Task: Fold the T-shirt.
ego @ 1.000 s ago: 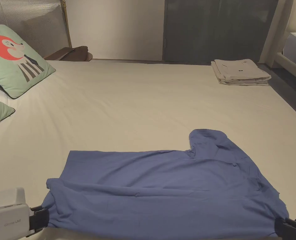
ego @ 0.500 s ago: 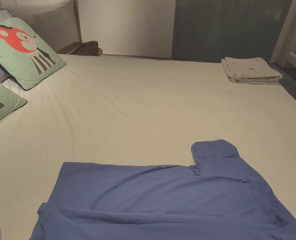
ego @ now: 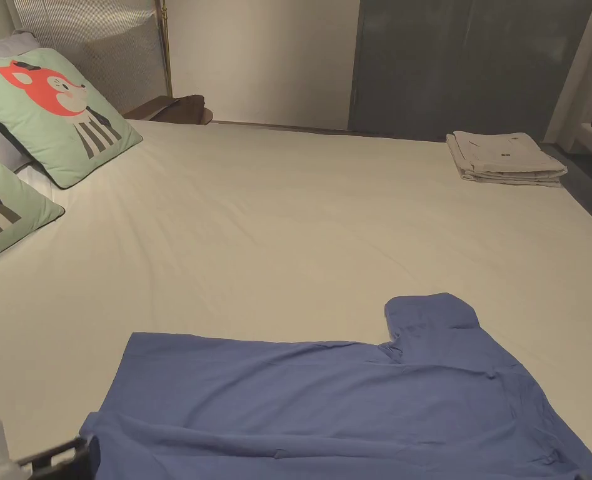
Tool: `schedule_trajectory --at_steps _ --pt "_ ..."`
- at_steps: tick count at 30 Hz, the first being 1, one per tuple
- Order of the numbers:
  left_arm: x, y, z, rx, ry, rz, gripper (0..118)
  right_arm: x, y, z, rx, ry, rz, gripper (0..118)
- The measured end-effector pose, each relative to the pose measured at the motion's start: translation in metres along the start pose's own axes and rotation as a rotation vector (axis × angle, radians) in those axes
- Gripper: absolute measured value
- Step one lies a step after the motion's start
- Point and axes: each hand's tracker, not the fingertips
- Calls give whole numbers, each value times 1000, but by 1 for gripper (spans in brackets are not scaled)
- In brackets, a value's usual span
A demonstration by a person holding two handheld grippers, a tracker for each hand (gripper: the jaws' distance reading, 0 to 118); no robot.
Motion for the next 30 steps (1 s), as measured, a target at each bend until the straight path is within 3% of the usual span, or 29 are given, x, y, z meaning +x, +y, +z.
schedule_trajectory --at_steps 3,5,7,8,9,10,11,17,23,26,27,28,30 --pt "24 22 4 158 -24 -47 100 -22 28 2 179 -50 15 95" --pt "42 34 6 225 -41 -86 93 -35 42 2 252 -57 -8 92" --pt "62 43 7 274 -54 -119 60 -53 60 3 304 -10 -28 65" --pt "68 48 7 288 -67 -127 40 -58 65 2 317 1 -44 43" --pt "74 53 6 291 -74 -127 18 -63 70 0 319 4 -46 12" --pt "79 58 5 303 -82 -123 8 -67 73 -5 324 0 -39 2" --pt "84 61 5 309 -95 -126 1 -72 75 -7 341 -16 -32 0" --pt "86 94 -19 268 -132 -116 1 -83 86 -16 335 32 -25 0" --pt "68 127 -94 55 -92 -102 1 -75 88 -36 299 39 -19 0" --pt "60 135 -145 -77 -51 -97 32 -72 86 -47 270 36 -26 0" --pt "57 136 -160 -110 -50 -92 40 -71 86 -51 260 34 -25 0" --pt "54 137 -178 -178 -42 -97 40 -70 85 -56 249 32 -22 0" --pt "49 133 -210 -292 -4 -87 89 -74 84 -58 224 29 -15 0"
